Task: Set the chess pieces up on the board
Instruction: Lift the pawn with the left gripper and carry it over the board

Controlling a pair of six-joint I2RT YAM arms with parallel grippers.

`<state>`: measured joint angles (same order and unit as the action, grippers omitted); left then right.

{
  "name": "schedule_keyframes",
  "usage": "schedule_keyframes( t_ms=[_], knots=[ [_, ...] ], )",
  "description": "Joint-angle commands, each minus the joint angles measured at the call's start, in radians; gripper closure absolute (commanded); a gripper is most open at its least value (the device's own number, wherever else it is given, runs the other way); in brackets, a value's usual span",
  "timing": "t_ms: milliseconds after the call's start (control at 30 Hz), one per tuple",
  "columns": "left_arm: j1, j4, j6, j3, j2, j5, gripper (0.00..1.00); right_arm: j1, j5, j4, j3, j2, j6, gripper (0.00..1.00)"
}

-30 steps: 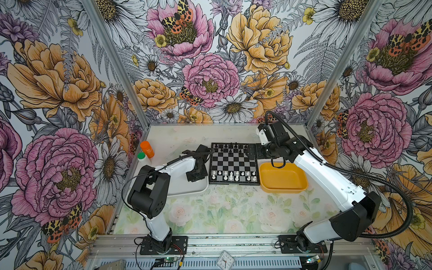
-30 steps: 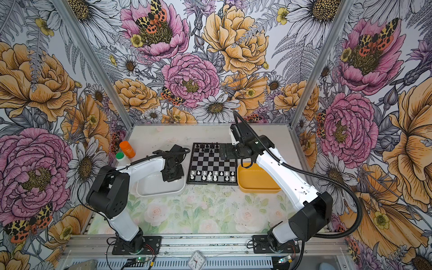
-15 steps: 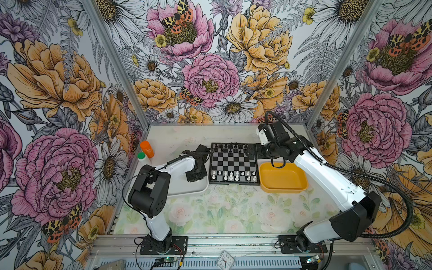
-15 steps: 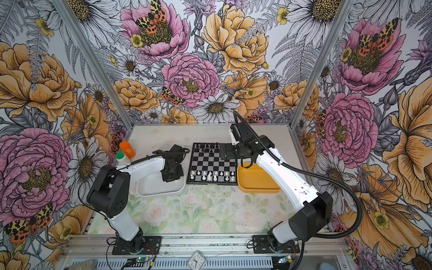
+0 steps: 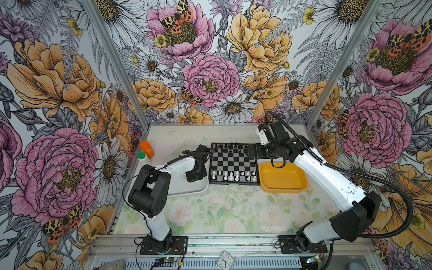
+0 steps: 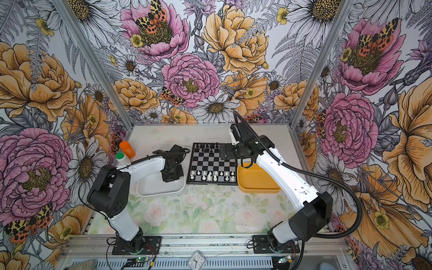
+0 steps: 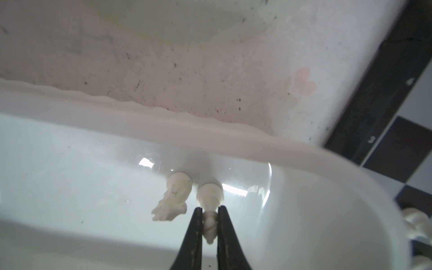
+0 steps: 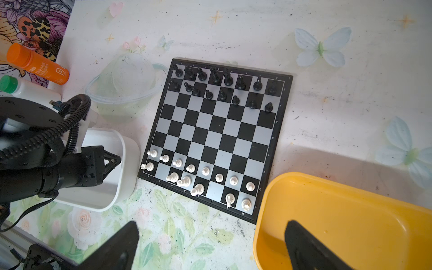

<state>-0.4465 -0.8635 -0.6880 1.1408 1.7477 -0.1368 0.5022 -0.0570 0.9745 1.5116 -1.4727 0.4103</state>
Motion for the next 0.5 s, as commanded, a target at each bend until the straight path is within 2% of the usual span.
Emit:
schedule_keyframes(
  t_ms=[0, 467],
  knots=[
    [0.009, -0.001, 0.021, 0.041, -0.027, -0.005, 0.92, -0.005, 0.01, -0.017, 0.004, 0.014, 0.008, 0.0],
    [-0.043, -0.141, 0.061, 0.298, -0.049, -0.035, 0.9, -0.005, 0.026, -0.019, -0.041, 0.071, 0.023, 0.0]
  ],
)
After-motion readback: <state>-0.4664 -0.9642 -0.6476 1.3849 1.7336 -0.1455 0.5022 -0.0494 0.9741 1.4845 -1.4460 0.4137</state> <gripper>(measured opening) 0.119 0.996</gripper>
